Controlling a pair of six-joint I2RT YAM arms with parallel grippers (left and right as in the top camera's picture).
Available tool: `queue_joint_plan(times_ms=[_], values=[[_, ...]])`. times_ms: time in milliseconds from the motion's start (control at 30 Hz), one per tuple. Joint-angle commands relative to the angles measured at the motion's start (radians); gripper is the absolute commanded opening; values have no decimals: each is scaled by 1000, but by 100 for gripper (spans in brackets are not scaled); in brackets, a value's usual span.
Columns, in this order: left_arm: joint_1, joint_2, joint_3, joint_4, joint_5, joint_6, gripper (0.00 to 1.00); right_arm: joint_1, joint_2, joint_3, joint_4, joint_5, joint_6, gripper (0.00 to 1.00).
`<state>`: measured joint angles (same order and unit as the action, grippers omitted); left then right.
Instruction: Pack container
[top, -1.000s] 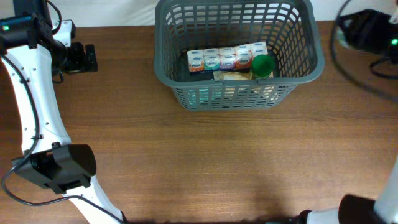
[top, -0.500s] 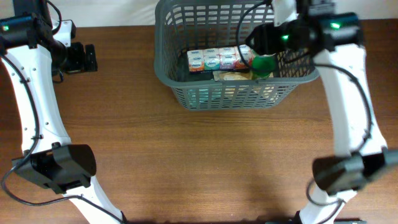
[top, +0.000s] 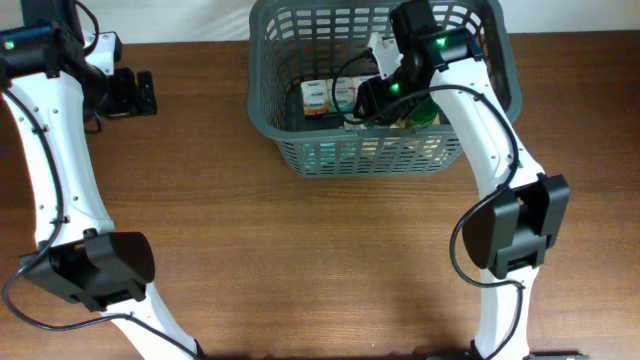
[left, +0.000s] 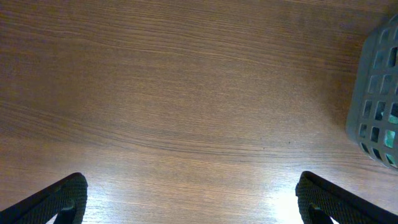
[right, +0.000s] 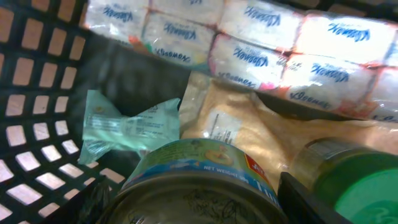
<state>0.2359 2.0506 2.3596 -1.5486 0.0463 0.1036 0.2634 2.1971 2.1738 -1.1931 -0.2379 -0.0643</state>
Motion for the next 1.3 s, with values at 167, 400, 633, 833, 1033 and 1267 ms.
queue_joint_plan(times_ms=[167, 400, 633, 833, 1033, 1267], values=[[2, -2, -4, 0, 11, -13, 99, -1, -12, -123, 48, 14, -6, 73], [2, -2, -4, 0, 11, -13, 99, -26, -122, 210, -121, 14, -7, 87], [2, -2, -4, -1, 11, -13, 99, -31, -210, 627, -253, 148, -7, 87], [2, -2, -4, 0, 11, -13, 99, -31, -369, 772, -296, 252, -7, 99], [2, -2, -4, 0, 11, -13, 99, -28, -514, 772, -341, 238, -6, 99], [2, -2, -4, 0, 11, -13, 99, -28, -541, 772, -424, 213, -7, 99]])
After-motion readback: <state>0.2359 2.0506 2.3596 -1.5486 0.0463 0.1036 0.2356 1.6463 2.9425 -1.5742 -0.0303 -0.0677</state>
